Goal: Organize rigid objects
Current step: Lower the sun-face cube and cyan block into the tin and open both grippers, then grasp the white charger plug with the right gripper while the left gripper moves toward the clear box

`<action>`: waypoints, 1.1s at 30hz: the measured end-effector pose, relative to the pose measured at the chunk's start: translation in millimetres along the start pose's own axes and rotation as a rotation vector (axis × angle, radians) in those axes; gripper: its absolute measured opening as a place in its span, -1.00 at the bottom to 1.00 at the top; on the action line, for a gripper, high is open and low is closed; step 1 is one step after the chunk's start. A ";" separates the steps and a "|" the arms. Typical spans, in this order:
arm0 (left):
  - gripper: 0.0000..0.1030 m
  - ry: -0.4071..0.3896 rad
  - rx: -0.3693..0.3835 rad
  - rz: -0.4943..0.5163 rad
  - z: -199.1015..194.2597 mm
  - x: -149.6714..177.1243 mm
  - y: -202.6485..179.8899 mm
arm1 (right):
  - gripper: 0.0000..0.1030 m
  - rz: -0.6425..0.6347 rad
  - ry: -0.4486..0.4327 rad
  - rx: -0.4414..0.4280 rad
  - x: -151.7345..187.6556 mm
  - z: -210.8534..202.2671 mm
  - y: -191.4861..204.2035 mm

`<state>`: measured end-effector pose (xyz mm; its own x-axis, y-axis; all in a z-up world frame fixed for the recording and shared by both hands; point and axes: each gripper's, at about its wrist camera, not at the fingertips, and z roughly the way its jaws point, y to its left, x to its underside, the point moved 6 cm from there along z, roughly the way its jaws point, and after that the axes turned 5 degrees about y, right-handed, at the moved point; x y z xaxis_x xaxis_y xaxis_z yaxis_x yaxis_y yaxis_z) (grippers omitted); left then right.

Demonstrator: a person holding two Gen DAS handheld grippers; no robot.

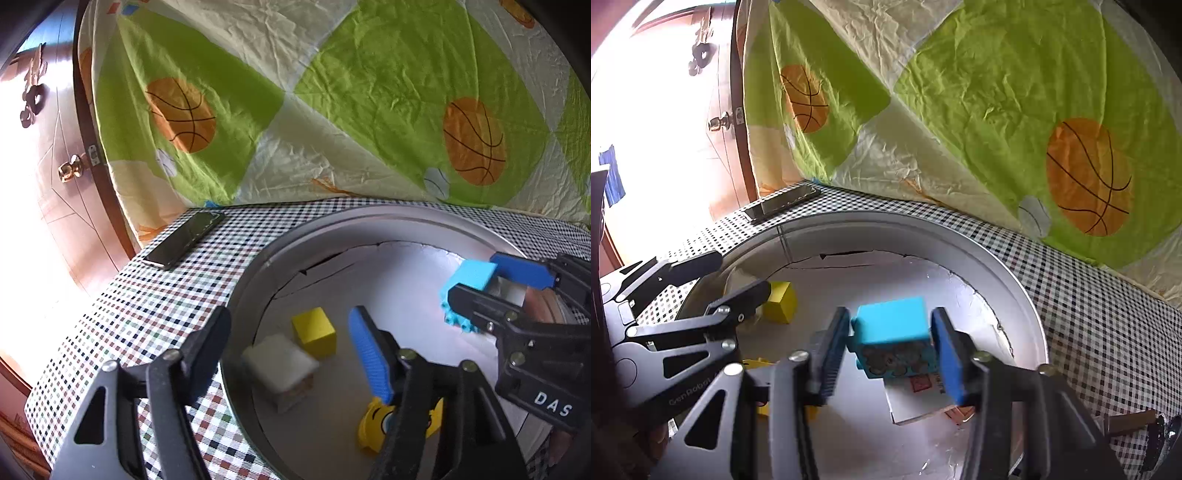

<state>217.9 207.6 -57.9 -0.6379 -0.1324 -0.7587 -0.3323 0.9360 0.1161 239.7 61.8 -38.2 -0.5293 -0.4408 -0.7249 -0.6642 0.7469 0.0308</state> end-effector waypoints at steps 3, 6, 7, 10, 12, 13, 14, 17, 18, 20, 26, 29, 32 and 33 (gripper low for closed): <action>0.64 -0.015 -0.011 -0.007 -6.2 0.3 1.8 | 0.36 0.032 -0.024 -0.016 -0.1 -11.8 -6.4; 0.80 -0.032 -0.004 -0.021 -13.8 0.0 1.2 | 0.36 0.069 -0.051 -0.004 3.3 -33.6 -19.0; 0.83 -0.038 -0.001 -0.024 -17.1 0.3 0.2 | 0.36 0.076 -0.057 -0.005 5.0 -40.0 -22.8; 0.88 -0.067 0.030 -0.036 -32.8 1.6 -6.7 | 0.36 0.081 -0.081 0.022 18.8 -70.3 -41.7; 0.91 -0.089 0.064 -0.036 -45.5 4.1 -17.8 | 0.37 0.086 -0.089 0.063 32.3 -89.7 -60.5; 0.91 -0.098 0.085 -0.029 -52.2 5.9 -26.6 | 0.37 0.095 -0.091 0.094 41.3 -100.0 -72.5; 0.91 -0.103 0.099 -0.021 -56.2 7.3 -32.9 | 0.37 0.105 -0.089 0.129 51.4 -109.4 -84.4; 0.91 -0.112 0.158 0.005 -71.1 15.3 -62.7 | 0.38 0.151 -0.066 0.208 83.9 -129.2 -118.8; 0.91 -0.113 0.179 0.019 -75.8 18.6 -75.2 | 0.39 0.172 -0.045 0.229 97.6 -134.1 -131.3; 0.94 -0.114 0.207 0.049 -83.0 24.3 -99.0 | 0.39 0.198 -0.012 0.252 117.1 -139.2 -148.0; 0.94 -0.100 0.267 0.130 -94.1 36.8 -152.9 | 0.39 0.231 0.058 0.247 155.1 -143.2 -168.8; 0.94 -0.096 0.266 0.156 -93.7 40.8 -166.9 | 0.39 0.239 0.082 0.208 158.1 -139.7 -168.7; 0.94 -0.087 0.261 0.152 -91.2 42.3 -170.3 | 0.39 0.219 0.102 0.192 157.9 -134.6 -163.3; 0.95 -0.083 0.259 0.149 -89.8 42.3 -170.7 | 0.39 0.213 0.116 0.183 157.8 -130.7 -161.4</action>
<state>185.3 13.0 -52.2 -0.6039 0.0299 -0.7965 -0.0447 0.9965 0.0712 194.4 -193.4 -67.6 -0.7105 -0.3106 -0.6314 -0.4310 0.9014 0.0416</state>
